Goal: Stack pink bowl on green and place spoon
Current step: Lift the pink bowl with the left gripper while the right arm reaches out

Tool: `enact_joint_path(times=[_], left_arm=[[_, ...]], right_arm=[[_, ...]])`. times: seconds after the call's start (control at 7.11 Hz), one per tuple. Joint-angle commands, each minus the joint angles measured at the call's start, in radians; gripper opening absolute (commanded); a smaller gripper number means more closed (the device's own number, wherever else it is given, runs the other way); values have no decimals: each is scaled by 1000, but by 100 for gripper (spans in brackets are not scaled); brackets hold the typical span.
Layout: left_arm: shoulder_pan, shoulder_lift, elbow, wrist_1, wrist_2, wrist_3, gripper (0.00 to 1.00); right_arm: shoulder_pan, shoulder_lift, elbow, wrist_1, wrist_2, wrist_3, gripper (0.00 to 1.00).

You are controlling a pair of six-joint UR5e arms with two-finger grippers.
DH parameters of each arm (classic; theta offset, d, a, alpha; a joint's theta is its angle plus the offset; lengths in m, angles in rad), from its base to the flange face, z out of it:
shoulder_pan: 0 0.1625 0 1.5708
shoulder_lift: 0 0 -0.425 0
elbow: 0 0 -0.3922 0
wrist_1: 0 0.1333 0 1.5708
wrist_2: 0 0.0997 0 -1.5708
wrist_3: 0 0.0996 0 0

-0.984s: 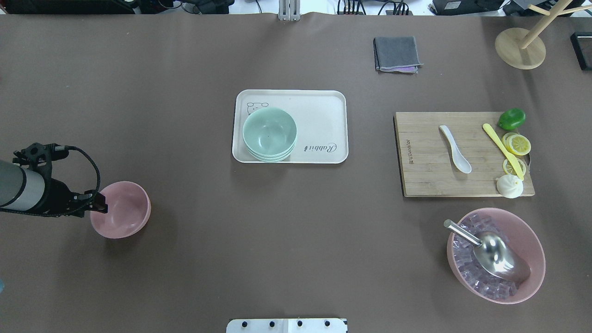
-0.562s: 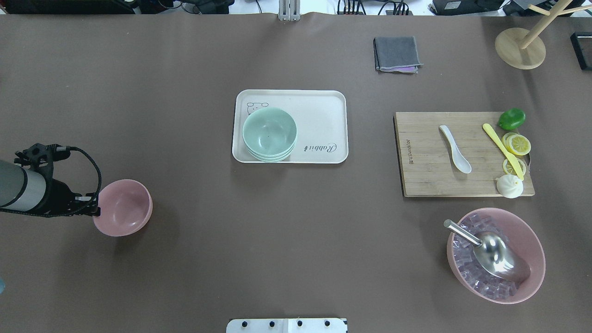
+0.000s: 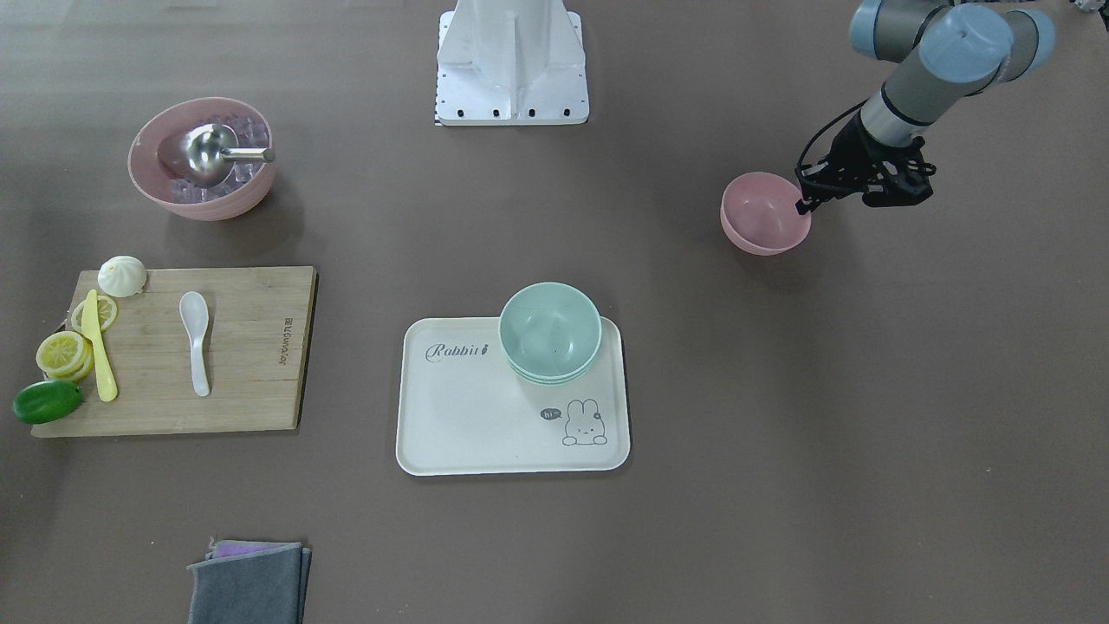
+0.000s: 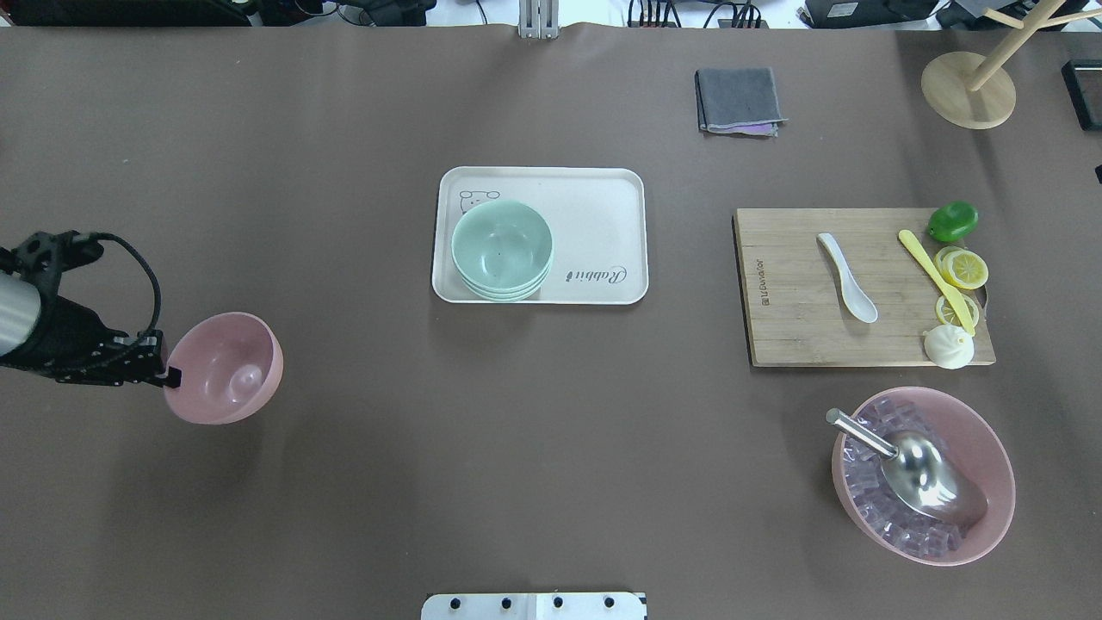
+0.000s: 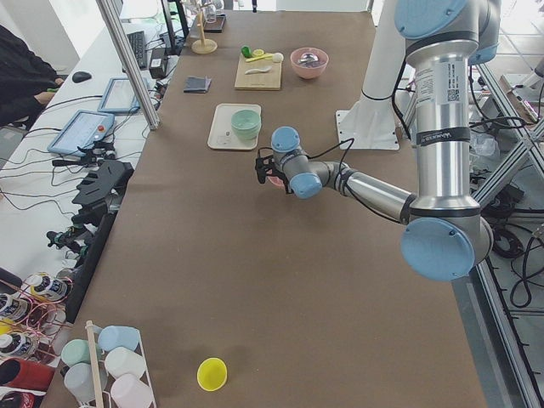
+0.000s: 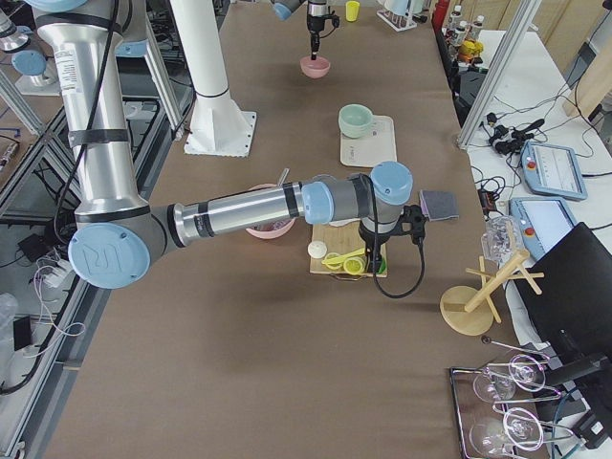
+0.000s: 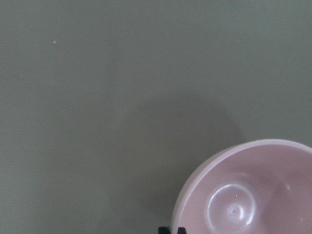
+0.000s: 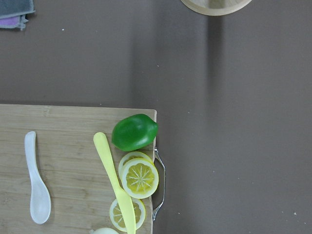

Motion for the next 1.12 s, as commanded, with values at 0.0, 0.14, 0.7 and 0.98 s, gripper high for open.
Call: enact_joint_path(times=[0.0, 0.14, 0.7, 0.98], left_arm=[[-149, -142, 13, 129, -123, 0, 0], [-174, -295, 28, 301, -134, 2, 0], [-171, -551, 120, 481, -119, 5, 0], [-171, -571, 136, 483, -117, 5, 0]], right_arm=[[-129, 107, -4, 6, -23, 164, 100], [-209, 149, -4, 7, -89, 201, 100], [-380, 201, -174, 249, -166, 255, 99], [-476, 210, -193, 306, -243, 330, 99]])
